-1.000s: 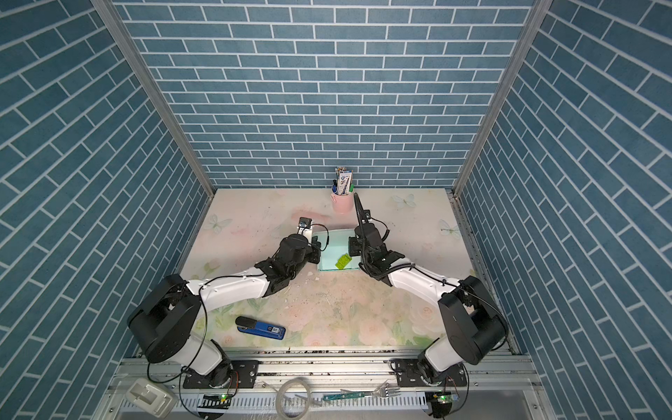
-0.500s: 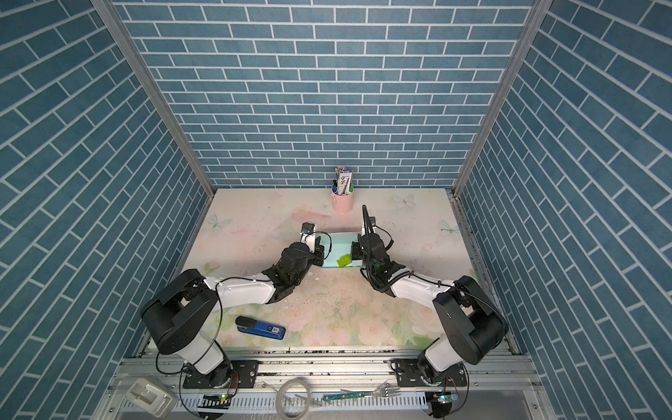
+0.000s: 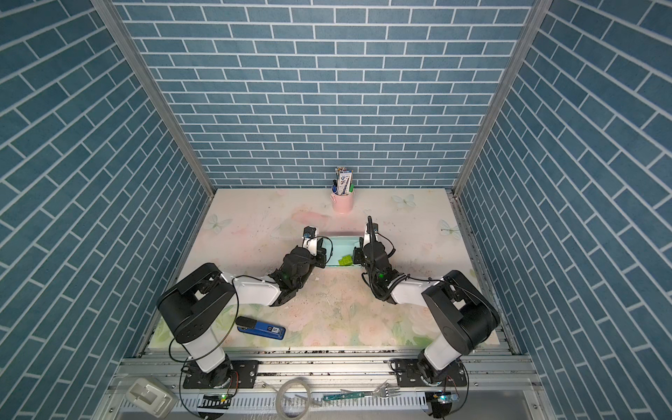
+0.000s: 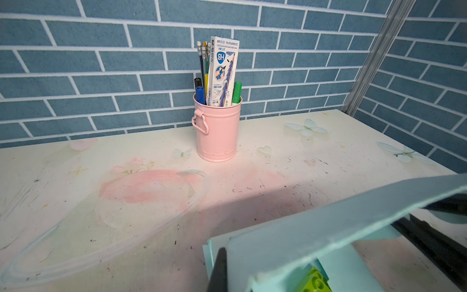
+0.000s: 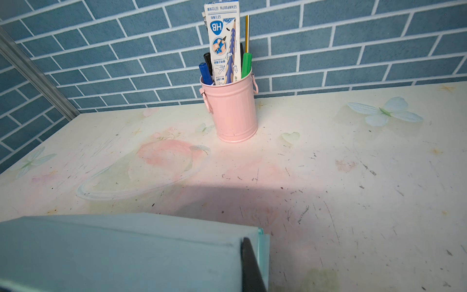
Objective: Fold the paper box
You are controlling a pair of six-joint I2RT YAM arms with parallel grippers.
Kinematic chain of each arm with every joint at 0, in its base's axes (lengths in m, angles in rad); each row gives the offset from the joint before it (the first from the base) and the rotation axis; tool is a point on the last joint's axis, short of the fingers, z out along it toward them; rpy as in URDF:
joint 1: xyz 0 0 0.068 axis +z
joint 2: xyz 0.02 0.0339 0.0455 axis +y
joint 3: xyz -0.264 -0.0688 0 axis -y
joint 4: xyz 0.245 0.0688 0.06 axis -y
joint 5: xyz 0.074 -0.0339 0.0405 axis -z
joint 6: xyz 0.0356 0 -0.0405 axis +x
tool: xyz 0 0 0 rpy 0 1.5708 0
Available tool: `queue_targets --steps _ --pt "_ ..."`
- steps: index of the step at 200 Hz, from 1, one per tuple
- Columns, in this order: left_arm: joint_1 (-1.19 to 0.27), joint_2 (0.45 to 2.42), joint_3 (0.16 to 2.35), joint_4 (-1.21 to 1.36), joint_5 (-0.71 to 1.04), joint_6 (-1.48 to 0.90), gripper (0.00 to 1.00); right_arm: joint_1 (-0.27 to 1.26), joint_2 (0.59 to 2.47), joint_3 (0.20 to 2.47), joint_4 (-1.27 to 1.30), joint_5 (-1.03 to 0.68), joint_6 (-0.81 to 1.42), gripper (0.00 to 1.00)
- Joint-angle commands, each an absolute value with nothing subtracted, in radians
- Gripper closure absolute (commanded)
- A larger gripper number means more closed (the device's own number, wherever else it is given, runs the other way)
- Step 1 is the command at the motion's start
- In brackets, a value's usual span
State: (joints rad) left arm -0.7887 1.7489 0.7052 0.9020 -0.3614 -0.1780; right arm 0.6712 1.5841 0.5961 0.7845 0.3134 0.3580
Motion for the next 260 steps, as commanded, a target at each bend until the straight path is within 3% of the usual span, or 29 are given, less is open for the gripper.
queue_targets --steps 1,199,260 --pt "-0.798 1.772 0.668 0.984 -0.341 -0.180 1.00 0.672 1.601 0.578 0.933 0.304 0.379 1.00" --pt "-0.833 1.837 0.572 1.119 -0.339 -0.150 1.00 0.715 1.765 0.417 1.315 0.302 0.333 1.00" --pt "-0.833 1.697 0.497 0.971 -0.324 -0.206 0.71 0.715 1.779 0.393 1.324 0.295 0.300 1.00"
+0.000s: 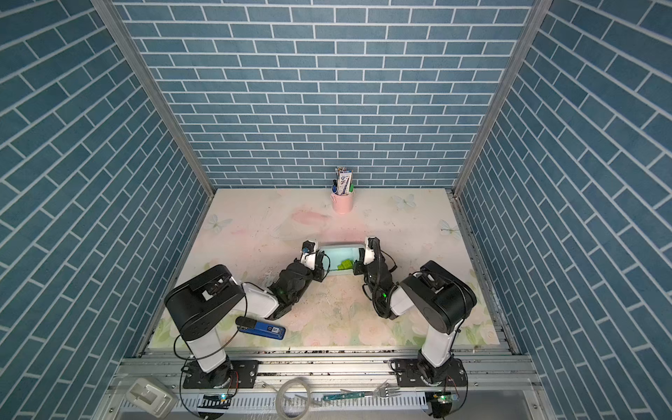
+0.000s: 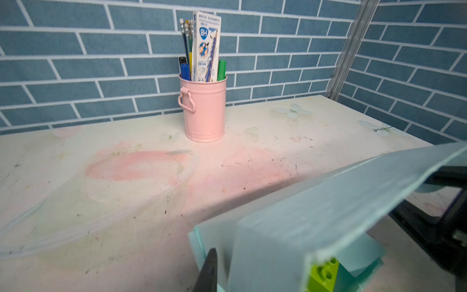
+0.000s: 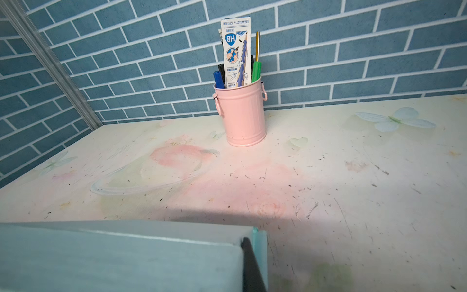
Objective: Fold the paper box
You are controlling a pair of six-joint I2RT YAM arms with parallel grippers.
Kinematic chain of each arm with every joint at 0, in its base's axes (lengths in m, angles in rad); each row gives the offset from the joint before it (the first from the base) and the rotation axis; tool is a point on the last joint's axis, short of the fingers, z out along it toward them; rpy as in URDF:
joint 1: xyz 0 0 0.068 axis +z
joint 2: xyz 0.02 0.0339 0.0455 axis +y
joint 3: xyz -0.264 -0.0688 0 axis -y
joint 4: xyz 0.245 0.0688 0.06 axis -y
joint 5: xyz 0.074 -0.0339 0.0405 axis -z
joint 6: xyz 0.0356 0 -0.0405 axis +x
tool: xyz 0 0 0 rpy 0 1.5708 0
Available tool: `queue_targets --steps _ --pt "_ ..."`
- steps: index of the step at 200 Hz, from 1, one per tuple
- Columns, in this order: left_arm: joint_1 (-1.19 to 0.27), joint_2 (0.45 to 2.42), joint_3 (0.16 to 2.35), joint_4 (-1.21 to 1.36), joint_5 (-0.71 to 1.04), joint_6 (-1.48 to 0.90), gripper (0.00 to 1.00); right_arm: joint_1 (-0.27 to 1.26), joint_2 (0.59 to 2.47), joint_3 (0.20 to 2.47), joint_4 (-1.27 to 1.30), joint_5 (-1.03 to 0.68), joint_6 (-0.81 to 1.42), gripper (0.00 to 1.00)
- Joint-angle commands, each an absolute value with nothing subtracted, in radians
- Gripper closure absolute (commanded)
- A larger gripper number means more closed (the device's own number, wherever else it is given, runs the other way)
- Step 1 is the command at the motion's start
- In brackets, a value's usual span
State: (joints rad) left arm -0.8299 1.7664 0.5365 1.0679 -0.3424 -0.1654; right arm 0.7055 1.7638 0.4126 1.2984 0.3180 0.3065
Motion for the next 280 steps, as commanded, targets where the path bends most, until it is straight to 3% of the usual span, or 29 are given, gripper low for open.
queue_targets --steps 1,22,42,91,134,196,280 --pt "-0.833 1.693 0.494 0.968 -0.324 -0.206 0.71 0.715 1.779 0.393 1.325 0.294 0.301 1.00" --pt "-0.833 1.618 0.472 0.856 -0.305 -0.250 0.55 0.714 1.778 0.391 1.315 0.269 0.286 1.00" --pt "-0.833 1.551 0.433 0.803 -0.280 -0.282 0.51 0.715 1.781 0.392 1.302 0.259 0.273 1.00" --pt "-0.828 1.345 0.382 0.581 -0.331 -0.362 0.50 0.715 1.789 0.388 1.306 0.213 0.242 1.00" --pt "-0.732 1.252 0.451 0.338 -0.297 -0.449 0.49 0.715 1.804 0.394 1.302 0.128 0.204 1.00" --pt "-0.628 1.328 0.622 0.185 -0.192 -0.412 0.46 0.713 1.859 0.421 1.332 0.001 0.136 1.00" --pt "-0.620 1.517 0.765 0.177 -0.075 -0.381 0.46 0.713 1.887 0.440 1.328 -0.125 0.119 1.00"
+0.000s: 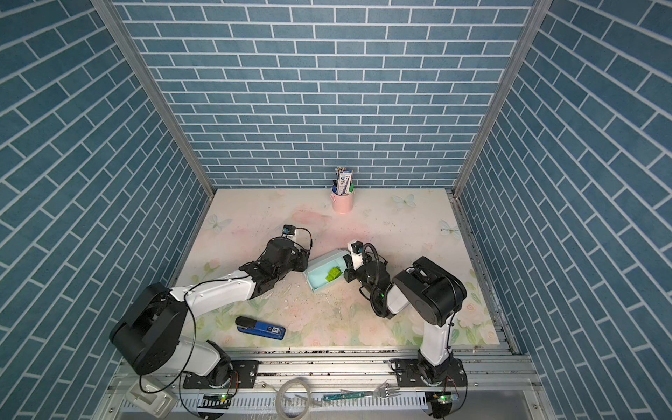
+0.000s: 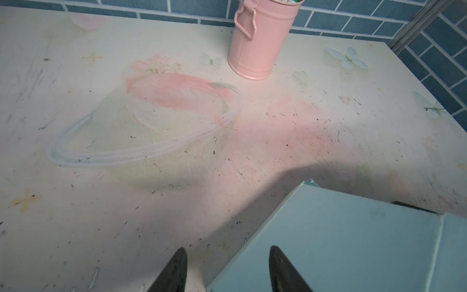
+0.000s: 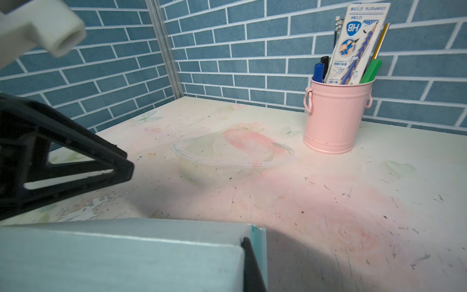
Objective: Fold the paper box
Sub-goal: 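Press the lid closed with the left gripper while the right holds the box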
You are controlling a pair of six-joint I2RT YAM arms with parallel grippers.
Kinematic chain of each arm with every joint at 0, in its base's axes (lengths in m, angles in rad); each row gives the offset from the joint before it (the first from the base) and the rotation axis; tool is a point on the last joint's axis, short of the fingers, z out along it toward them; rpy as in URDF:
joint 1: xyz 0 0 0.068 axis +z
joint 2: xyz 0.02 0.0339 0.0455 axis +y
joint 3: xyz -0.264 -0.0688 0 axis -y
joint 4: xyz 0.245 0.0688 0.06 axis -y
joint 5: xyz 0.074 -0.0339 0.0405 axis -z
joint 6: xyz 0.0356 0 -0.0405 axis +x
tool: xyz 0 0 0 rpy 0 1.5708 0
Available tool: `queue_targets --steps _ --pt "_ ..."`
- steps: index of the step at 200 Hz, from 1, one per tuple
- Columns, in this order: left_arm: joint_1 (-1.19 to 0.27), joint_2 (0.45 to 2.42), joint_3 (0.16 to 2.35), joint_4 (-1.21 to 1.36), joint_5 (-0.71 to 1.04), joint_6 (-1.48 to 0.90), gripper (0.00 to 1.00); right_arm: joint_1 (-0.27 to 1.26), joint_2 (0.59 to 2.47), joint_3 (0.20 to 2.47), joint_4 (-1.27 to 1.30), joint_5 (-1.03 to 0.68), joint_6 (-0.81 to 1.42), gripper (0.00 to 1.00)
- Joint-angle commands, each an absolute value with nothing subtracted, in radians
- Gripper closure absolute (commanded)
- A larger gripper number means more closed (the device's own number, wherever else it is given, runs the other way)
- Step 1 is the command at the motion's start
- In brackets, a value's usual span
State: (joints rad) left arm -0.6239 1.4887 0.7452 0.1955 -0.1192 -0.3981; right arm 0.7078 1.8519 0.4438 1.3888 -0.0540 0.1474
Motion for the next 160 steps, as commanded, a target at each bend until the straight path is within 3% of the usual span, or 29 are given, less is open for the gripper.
queue_targets --steps 1,160 --pt "-0.620 1.518 0.765 0.178 -0.076 -0.381 0.46 0.713 1.887 0.440 1.327 -0.125 0.119 1.00" --pt "-0.650 1.517 0.705 0.223 -0.075 -0.411 0.46 0.718 1.890 0.454 1.279 -0.198 0.089 1.00"
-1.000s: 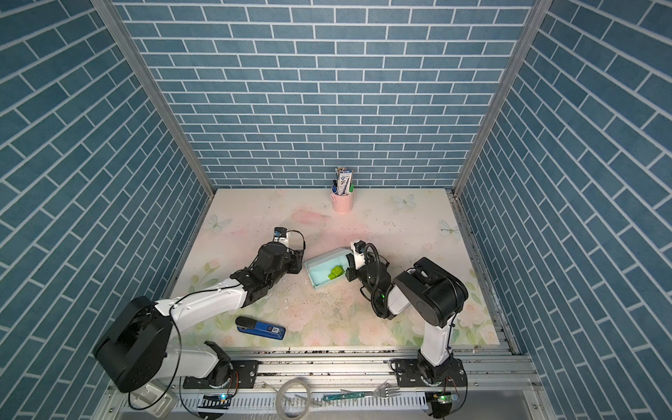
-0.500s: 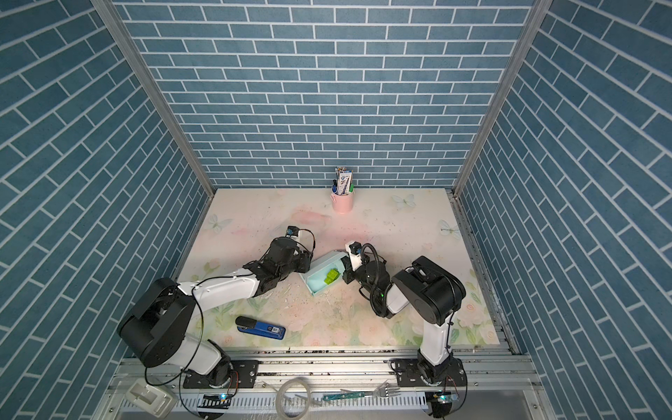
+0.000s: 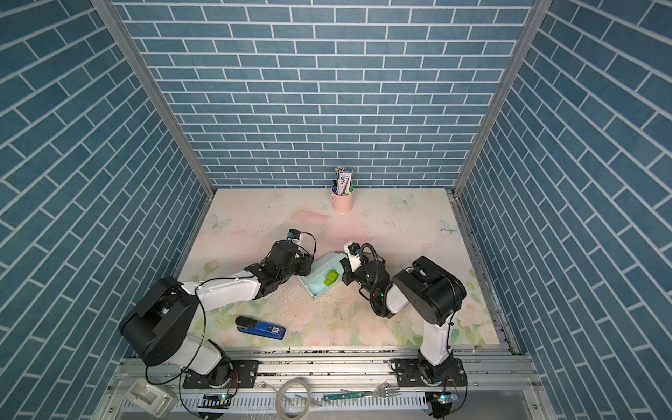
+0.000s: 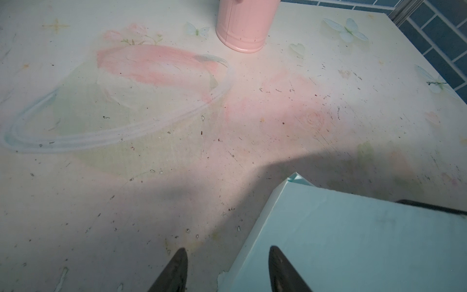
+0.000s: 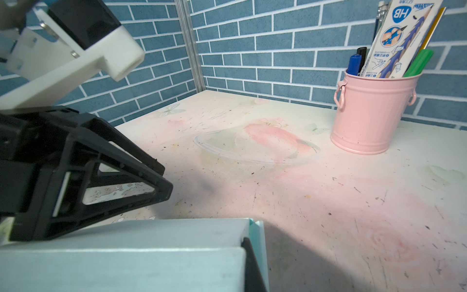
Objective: Fold the paper box
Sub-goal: 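Press the lid closed with the left gripper while the right holds the box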
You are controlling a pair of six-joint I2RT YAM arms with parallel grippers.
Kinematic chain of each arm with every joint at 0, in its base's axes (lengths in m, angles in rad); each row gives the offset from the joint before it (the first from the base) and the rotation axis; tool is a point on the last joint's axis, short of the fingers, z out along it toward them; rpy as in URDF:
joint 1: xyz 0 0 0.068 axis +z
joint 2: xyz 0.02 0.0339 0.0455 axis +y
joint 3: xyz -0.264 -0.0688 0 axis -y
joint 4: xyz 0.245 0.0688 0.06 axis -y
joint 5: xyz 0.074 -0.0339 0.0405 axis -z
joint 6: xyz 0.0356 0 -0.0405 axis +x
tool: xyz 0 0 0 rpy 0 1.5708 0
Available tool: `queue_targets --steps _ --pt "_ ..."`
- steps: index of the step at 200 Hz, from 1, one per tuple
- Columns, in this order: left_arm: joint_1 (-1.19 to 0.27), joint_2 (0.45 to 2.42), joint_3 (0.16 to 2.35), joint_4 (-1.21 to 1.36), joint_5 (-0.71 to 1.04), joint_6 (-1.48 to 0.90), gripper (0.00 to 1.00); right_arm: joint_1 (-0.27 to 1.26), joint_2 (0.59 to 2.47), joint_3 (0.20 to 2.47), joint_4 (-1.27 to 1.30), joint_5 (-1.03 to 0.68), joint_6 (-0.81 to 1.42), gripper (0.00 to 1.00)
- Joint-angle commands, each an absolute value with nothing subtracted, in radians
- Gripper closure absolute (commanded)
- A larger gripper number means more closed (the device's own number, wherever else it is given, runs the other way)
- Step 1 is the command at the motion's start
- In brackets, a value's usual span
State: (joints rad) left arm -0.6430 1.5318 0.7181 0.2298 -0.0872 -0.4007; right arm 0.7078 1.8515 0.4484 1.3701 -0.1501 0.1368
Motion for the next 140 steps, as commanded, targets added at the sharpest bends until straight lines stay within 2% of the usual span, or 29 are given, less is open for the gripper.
queue_targets --steps 1,140 --pt "-0.650 1.517 0.705 0.222 -0.075 -0.411 0.46 0.717 1.891 0.456 1.280 -0.198 0.088 1.00" --pt "-0.660 1.479 0.635 0.269 -0.054 -0.460 0.45 0.718 1.983 0.614 1.185 -0.268 0.048 0.98"
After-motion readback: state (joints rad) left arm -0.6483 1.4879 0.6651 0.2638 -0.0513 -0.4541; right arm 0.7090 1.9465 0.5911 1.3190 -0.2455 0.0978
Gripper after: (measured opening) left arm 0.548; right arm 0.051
